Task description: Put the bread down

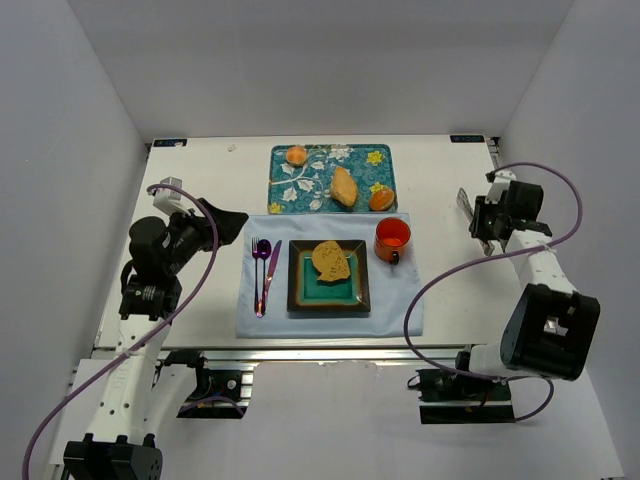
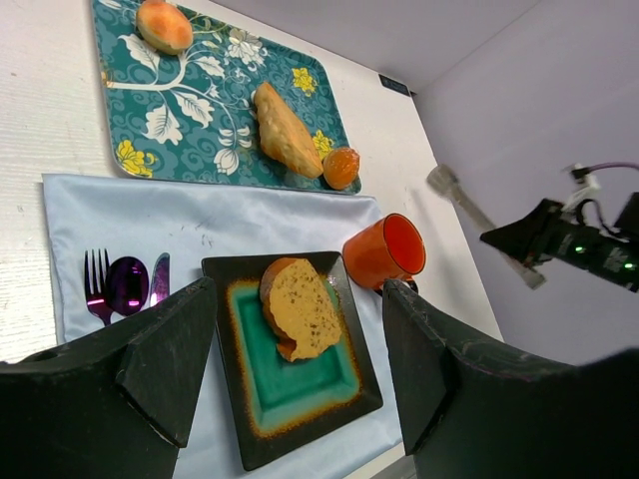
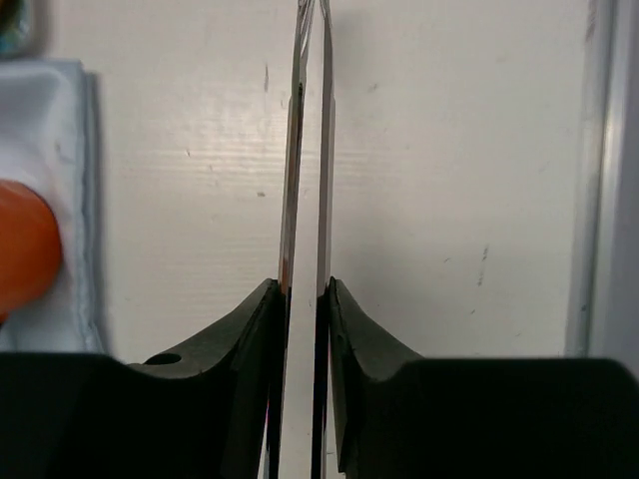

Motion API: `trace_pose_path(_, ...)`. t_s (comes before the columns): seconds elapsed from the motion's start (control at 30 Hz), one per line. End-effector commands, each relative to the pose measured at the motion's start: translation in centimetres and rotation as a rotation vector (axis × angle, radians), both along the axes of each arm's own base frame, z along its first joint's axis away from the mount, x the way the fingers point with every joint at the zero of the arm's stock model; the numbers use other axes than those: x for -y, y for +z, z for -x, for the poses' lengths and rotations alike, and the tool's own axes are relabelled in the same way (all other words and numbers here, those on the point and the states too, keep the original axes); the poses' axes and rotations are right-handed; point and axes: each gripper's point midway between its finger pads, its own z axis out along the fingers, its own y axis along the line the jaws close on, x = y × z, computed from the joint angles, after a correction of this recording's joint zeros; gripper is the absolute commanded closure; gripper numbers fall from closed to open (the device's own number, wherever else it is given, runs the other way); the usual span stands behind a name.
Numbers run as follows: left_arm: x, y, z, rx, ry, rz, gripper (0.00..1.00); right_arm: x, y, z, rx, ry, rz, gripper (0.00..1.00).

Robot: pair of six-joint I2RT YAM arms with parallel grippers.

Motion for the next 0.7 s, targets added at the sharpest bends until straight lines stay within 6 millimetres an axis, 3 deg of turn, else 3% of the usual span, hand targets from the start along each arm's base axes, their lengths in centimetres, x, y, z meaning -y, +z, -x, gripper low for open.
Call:
trace_pose_path(0.0,0.2,-0.1,0.1,0.007,-0.016,0.006,0.23,0.3,-2.0,-0.7,0.004,0.035,0.027,0.69)
trace_pose_path(0.07,0.2,0.0,0.1,0.009,-0.016,0.007,0.24,0.3,-4.2,-0.5,-0.044,0.023,0.002,0.68)
trace_pose_path(0.17,0.2,0.0,0.1,0.003,-0.014,0.004,0.24,0.0,-6.0,-0.6,-0.091,0.004,-0.039,0.62)
trace_pose_path(0.33,0.2,0.0,0.0,-0.001,-0.011,0.002,0.24,0.4,-9.8,0.6,-0.212,-0.021,-0.039,0.33)
trace_pose_path(0.43,0.2,0.0,-0.1,-0.001,-0.010,0.009,0.24,0.4,-11.4,1.4,-0.272,-0.013,-0.051,0.28)
trace_pose_path(0.57,0.2,0.1,-0.2,-0.001,-0.009,0.010,0.24,0.4,-10.3,1.4,-0.265,-0.003,-0.055,0.24)
trace_pose_path(0.67,0.1,0.1,-0.2,-0.004,-0.006,0.004,0.23,0.6,-7.2,0.4,-0.227,0.004,-0.048,0.19)
